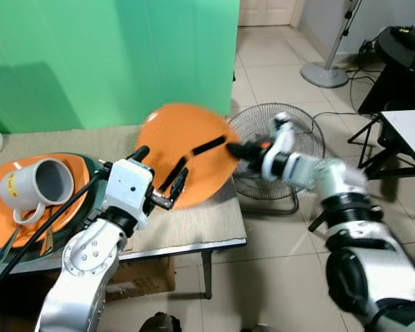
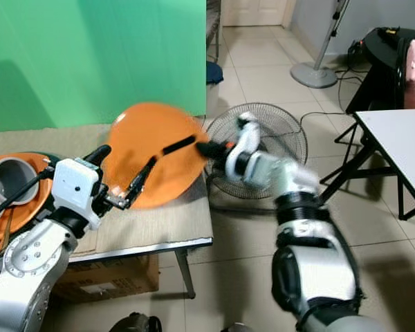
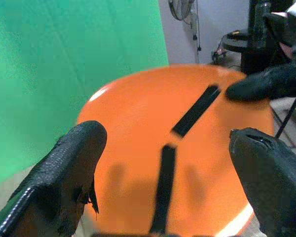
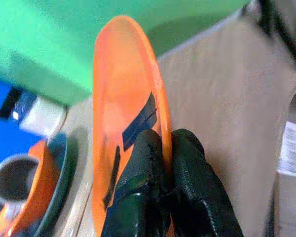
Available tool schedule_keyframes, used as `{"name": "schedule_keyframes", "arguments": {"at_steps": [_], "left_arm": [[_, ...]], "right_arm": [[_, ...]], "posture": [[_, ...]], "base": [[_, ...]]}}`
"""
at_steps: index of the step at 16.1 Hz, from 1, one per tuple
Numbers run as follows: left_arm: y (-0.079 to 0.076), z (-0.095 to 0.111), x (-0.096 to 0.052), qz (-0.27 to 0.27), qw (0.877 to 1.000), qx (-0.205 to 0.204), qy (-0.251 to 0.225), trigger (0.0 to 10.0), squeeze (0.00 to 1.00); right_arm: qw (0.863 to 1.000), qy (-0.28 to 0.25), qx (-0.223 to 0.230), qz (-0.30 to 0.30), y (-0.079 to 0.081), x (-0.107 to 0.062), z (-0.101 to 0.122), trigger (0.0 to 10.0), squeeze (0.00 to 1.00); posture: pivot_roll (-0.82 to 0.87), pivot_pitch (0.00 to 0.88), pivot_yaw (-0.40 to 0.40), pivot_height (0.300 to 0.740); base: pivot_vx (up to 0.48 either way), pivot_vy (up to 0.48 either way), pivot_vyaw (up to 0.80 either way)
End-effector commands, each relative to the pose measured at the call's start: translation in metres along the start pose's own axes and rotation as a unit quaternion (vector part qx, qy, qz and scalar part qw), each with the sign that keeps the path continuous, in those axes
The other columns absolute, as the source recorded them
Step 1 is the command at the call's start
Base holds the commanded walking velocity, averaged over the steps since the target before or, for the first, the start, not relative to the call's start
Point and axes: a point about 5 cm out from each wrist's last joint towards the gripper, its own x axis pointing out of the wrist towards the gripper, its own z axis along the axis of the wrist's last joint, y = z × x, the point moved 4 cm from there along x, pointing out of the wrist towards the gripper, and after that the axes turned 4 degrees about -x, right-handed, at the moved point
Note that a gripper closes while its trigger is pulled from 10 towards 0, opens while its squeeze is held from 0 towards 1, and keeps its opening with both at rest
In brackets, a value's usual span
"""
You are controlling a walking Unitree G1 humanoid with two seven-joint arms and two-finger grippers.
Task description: Setting the table
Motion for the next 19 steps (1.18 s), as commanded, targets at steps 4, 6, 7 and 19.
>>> {"name": "schedule_keyframes", "arguments": {"at_steps": [4,6,7,19], "left_arm": [[0.005,0.004,-0.01,0.018,1.0,0.018,0.005,10.0,0.0],[0.009,0.004,-0.016,0.027,0.999,0.019,0.008,10.0,0.0],[0.011,0.004,-0.019,0.034,0.999,0.019,0.011,10.0,0.0],[0.017,0.012,-0.044,0.086,0.996,0.001,0.004,10.0,0.0]], "right_arm": [[0.998,-0.066,0.0,0.01,0.008,-0.024,0.038,0.0,0.0],[0.997,-0.079,0.011,0.016,0.011,-0.035,0.041,0.0,0.0],[0.996,-0.086,0.018,0.023,0.014,-0.042,0.041,0.0,0.0],[0.981,-0.192,0.03,0.012,0.007,-0.115,0.043,10.0,0.0]], "posture": [[0.0,0.062,0.035,0.74],[-0.01,0.057,0.044,0.74],[-0.01,0.056,0.047,0.74],[-0.02,0.039,0.065,0.74]], "base": [[0.0,0.0,0.0],[0.0,0.0,0.0],[0.0,0.0,0.0],[0.0,0.0,0.0]]}}
